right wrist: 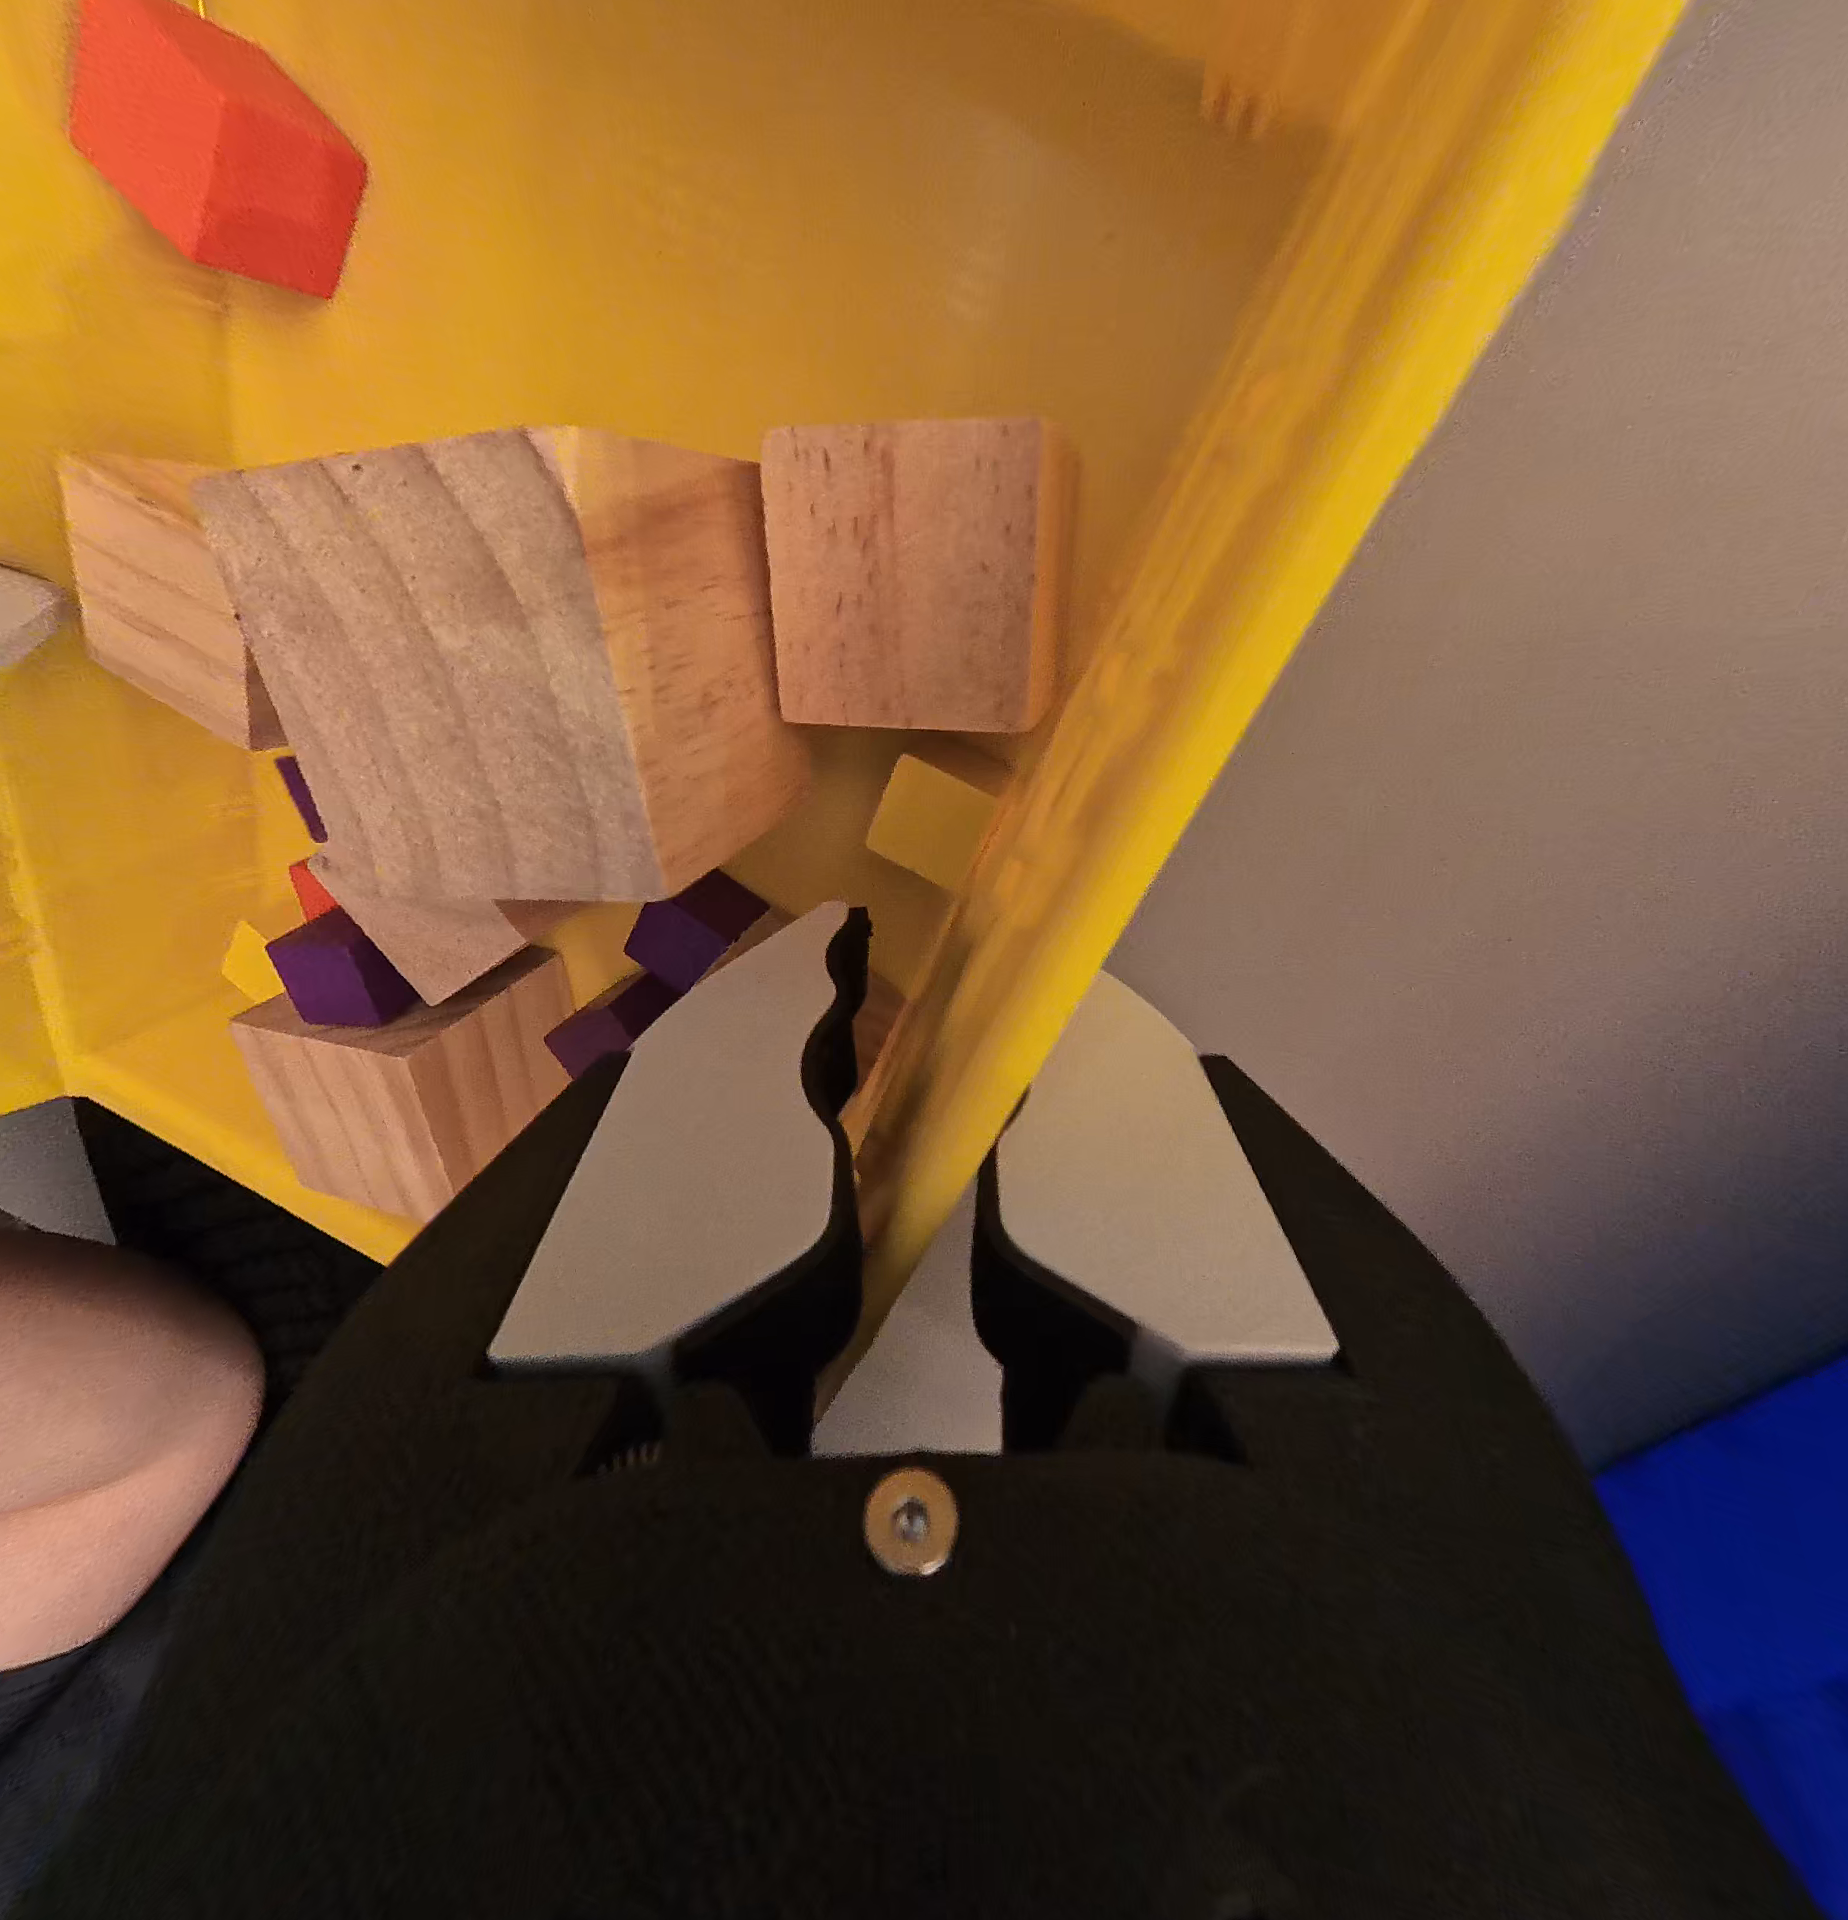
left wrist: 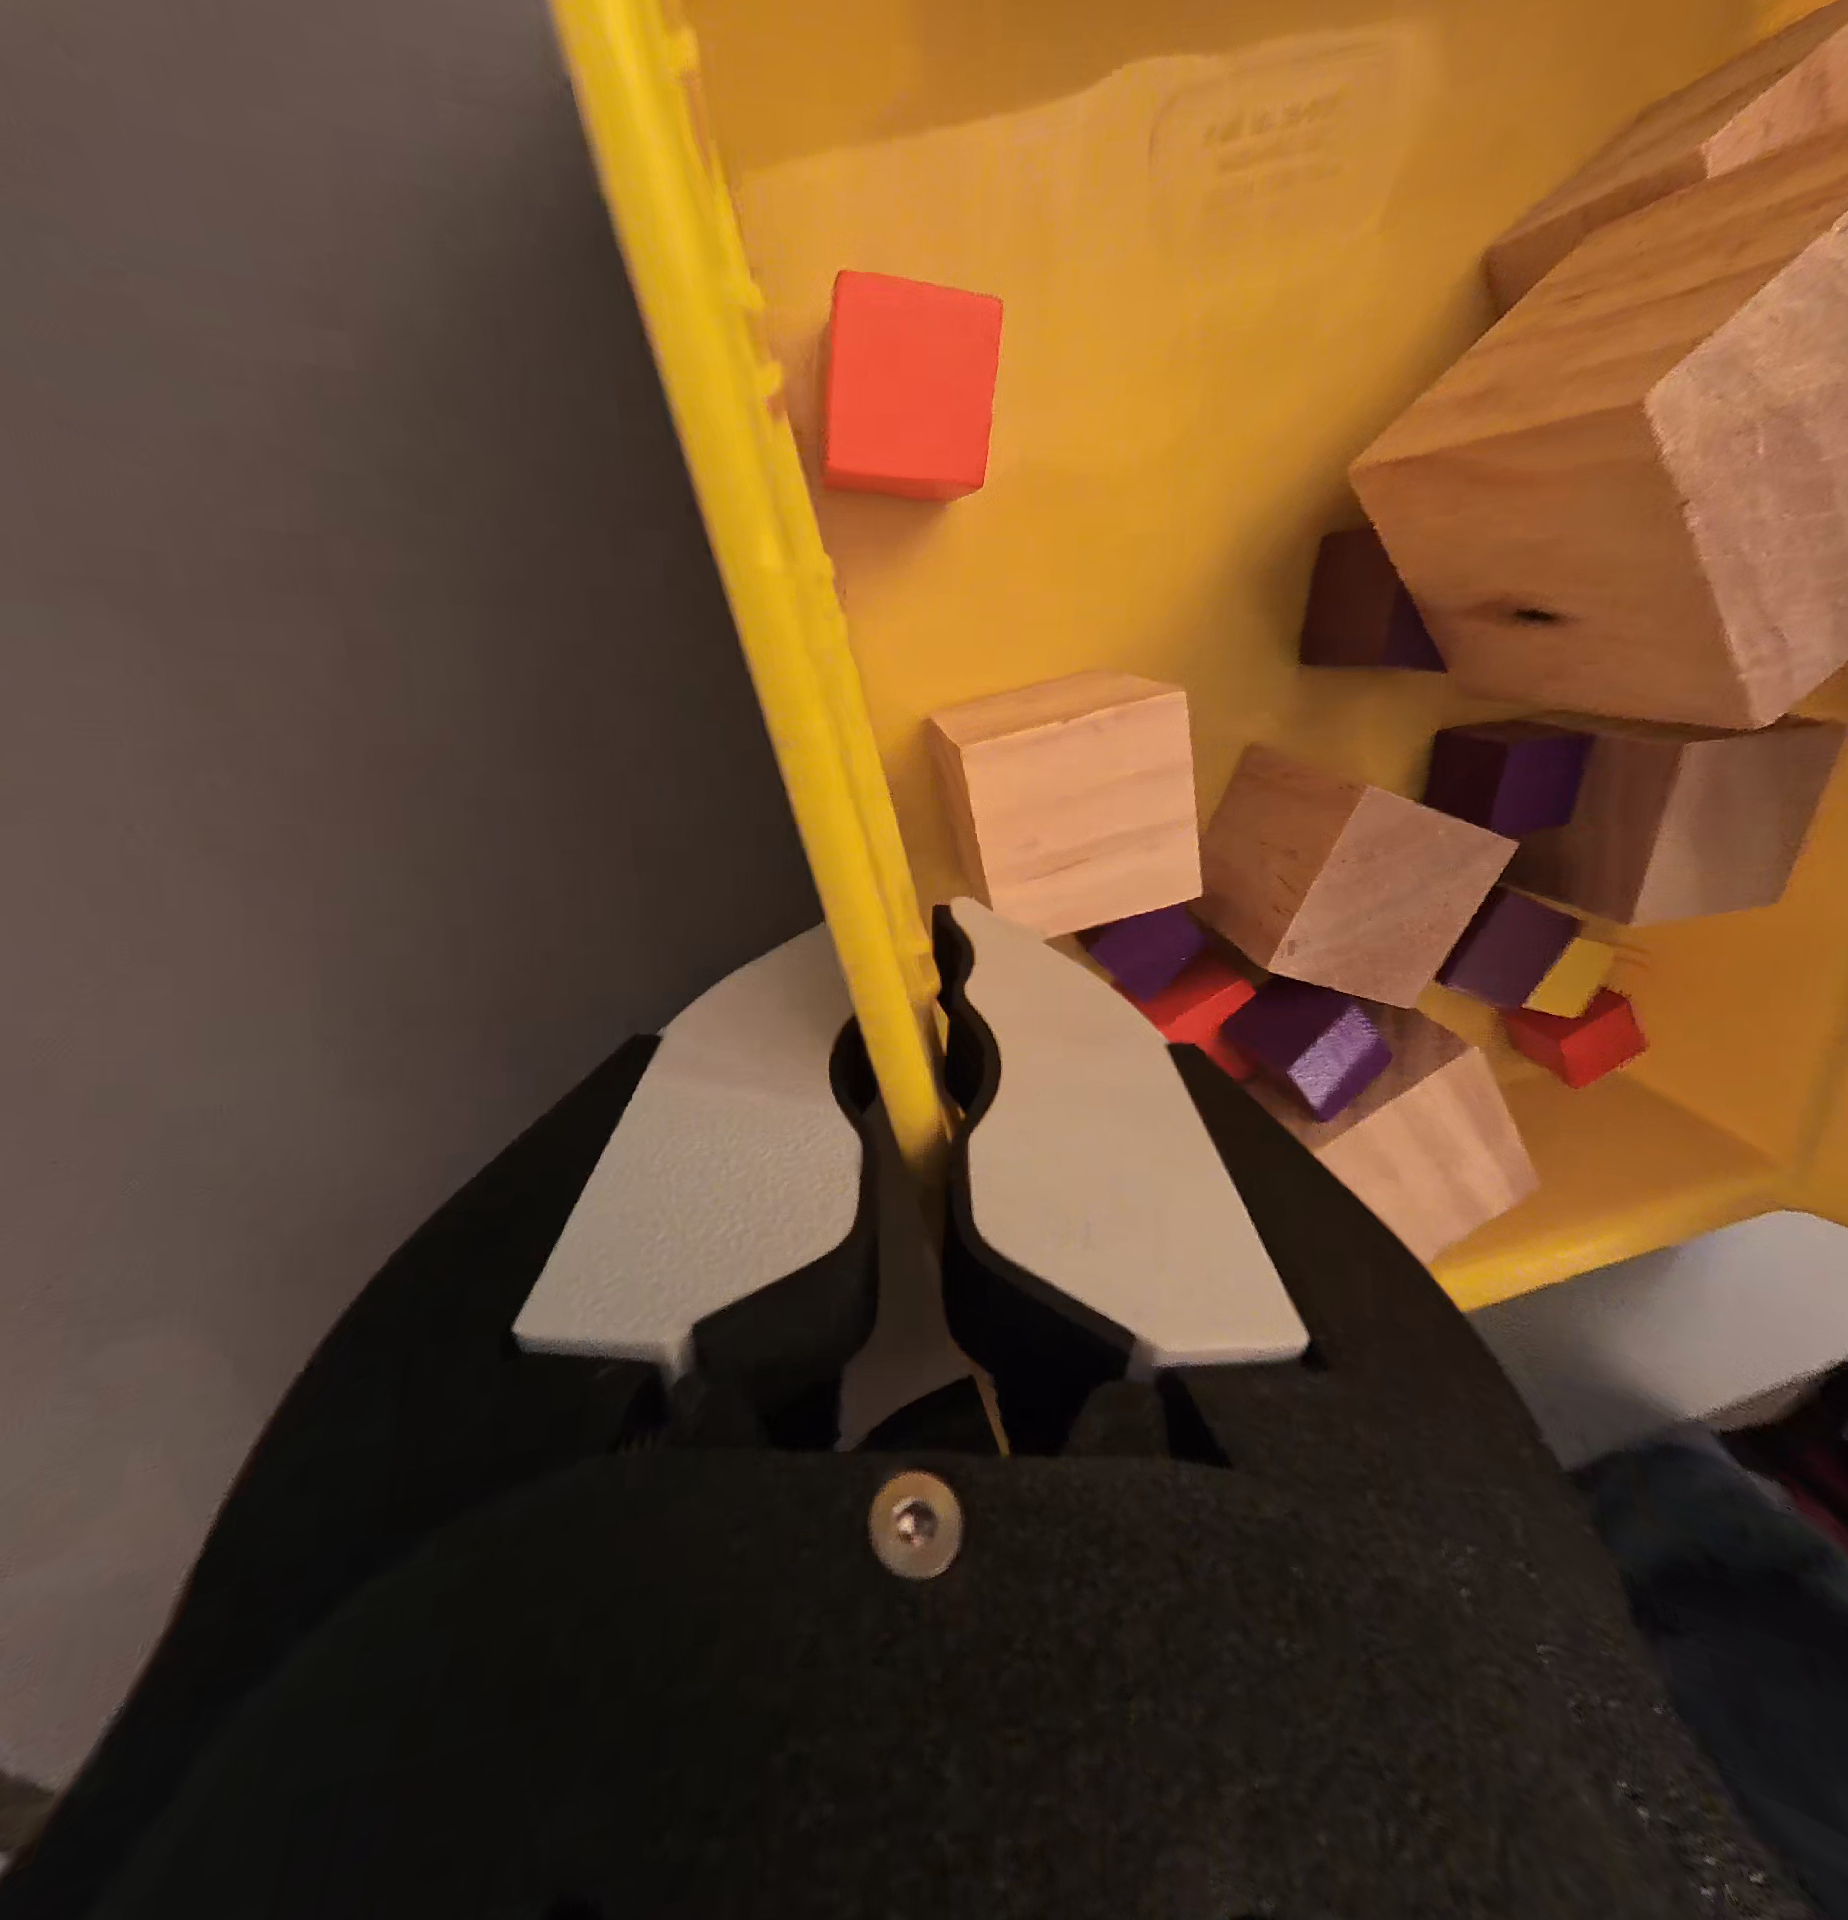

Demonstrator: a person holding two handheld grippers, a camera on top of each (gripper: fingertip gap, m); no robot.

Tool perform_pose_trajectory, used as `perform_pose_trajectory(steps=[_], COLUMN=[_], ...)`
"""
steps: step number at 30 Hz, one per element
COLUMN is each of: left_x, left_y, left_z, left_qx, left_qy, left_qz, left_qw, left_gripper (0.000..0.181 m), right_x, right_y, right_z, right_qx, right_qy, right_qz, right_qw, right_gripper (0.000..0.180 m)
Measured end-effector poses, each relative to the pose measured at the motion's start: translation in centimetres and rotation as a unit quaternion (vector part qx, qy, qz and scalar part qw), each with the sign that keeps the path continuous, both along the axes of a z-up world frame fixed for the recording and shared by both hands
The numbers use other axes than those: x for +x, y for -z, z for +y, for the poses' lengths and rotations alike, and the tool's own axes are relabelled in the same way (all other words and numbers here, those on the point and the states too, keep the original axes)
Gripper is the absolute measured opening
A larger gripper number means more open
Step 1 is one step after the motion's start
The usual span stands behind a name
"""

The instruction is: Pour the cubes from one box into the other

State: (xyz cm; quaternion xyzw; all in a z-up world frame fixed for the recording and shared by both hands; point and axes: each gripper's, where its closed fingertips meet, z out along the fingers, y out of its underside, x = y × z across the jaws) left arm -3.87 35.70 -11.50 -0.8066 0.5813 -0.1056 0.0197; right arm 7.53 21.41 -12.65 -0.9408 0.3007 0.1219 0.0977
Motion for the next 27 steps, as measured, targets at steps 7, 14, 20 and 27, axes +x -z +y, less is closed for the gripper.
perform_pose_trajectory(steps=[7,14,20,27], left_x=[1.9,4.1,7.6,16.6], left_y=[-0.2,-3.1,-10.5,-19.4], left_z=[-2.5,-5.1,-7.6,-14.2], left_qx=[0.04,0.044,0.059,0.097], left_qy=[0.014,0.013,0.035,0.097], left_qz=[0.005,0.024,0.032,-0.03], left_qw=[0.999,0.999,0.997,0.99], left_gripper=[0.007,0.008,0.008,0.008], right_x=[2.7,5.6,8.5,15.2], right_y=[0.0,-3.0,-9.9,-19.1], right_z=[-2.2,-4.5,-7.4,-15.3], right_qx=[-0.018,-0.027,-0.026,0.013], right_qy=[0.019,0.029,0.042,0.11], right_qz=[-0.025,-0.049,-0.051,-0.103], right_qw=[0.999,0.998,0.998,0.989], right_gripper=[0.007,0.005,0.005,0.005])
